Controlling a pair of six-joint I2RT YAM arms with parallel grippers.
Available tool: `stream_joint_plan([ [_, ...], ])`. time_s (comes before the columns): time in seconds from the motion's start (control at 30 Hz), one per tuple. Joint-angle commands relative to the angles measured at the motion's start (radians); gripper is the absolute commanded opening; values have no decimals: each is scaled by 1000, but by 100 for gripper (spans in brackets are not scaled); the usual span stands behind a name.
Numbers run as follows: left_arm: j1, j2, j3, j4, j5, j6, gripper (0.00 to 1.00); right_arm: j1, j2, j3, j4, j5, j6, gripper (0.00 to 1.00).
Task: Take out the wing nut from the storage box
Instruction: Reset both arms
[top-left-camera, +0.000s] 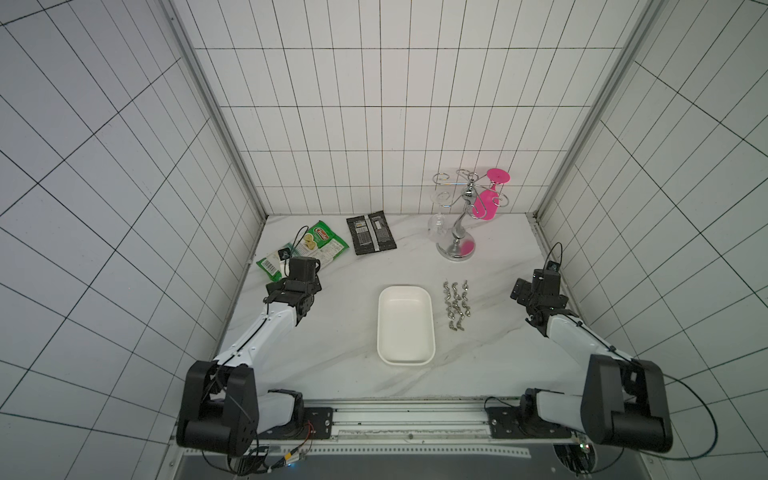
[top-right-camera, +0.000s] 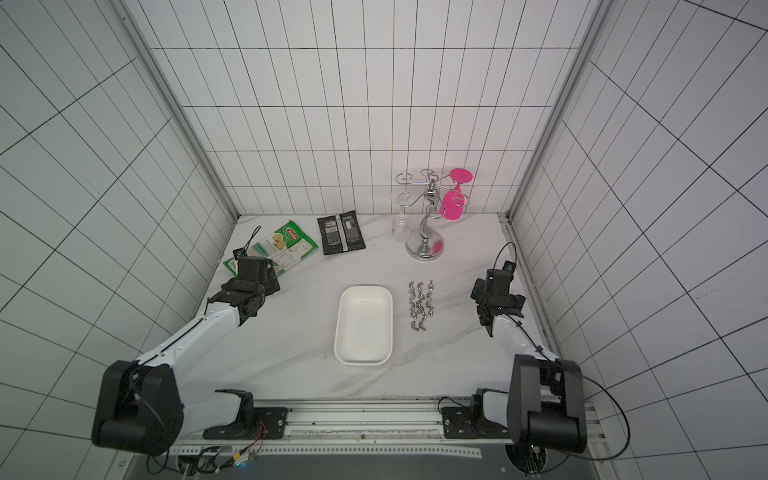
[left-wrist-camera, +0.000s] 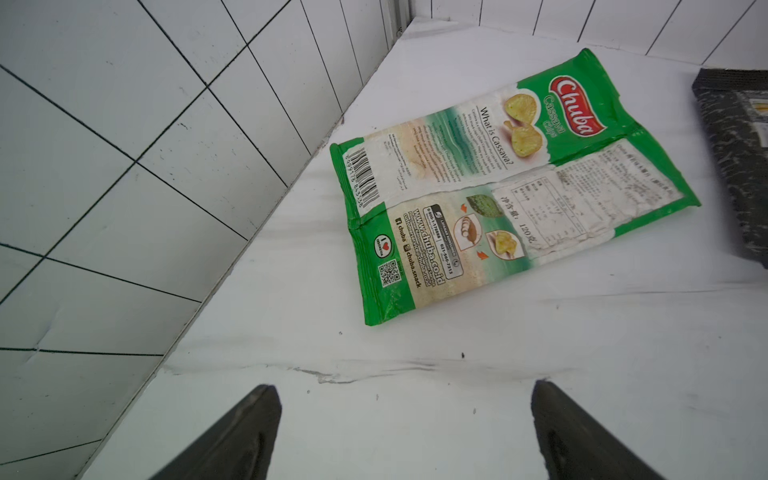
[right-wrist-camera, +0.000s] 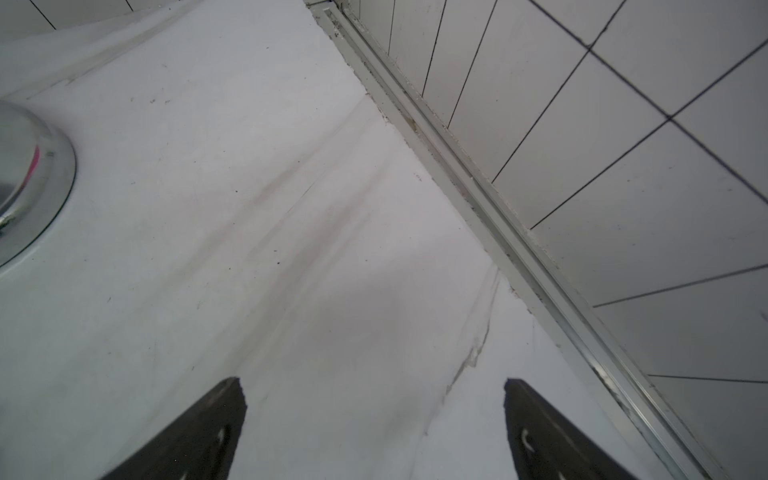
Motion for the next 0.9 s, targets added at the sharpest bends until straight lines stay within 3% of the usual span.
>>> stream_joint_plan([
  [0.0,-1,40,-47,335,-49,97,98,2,63,-39,319,-23,-61,99],
  [0.27,15,155,-185,725,99,202,98,14,222,-177,789,-89,-123,99],
  [0.33,37,173,-214,827,137,217,98,11,186,-170,709,-101,-109,99],
  [0.43,96,205,-260,942,310,220,98,10,207,-162,730,-70,-104,99],
  [0.53,111,305,-335,1202,367,240,98,12,205,-152,705,-64,-102,99],
  [0.57,110,316,-333,1216,380,249,98,13,205,-152,708,-63,-104,99],
  [0.67,113,253,-288,1017,377,228,98,14,202,-142,680,-57,-102,99],
  [0.87,120,265,-288,1033,377,223,98,17,204,-140,680,-52,-105,99],
])
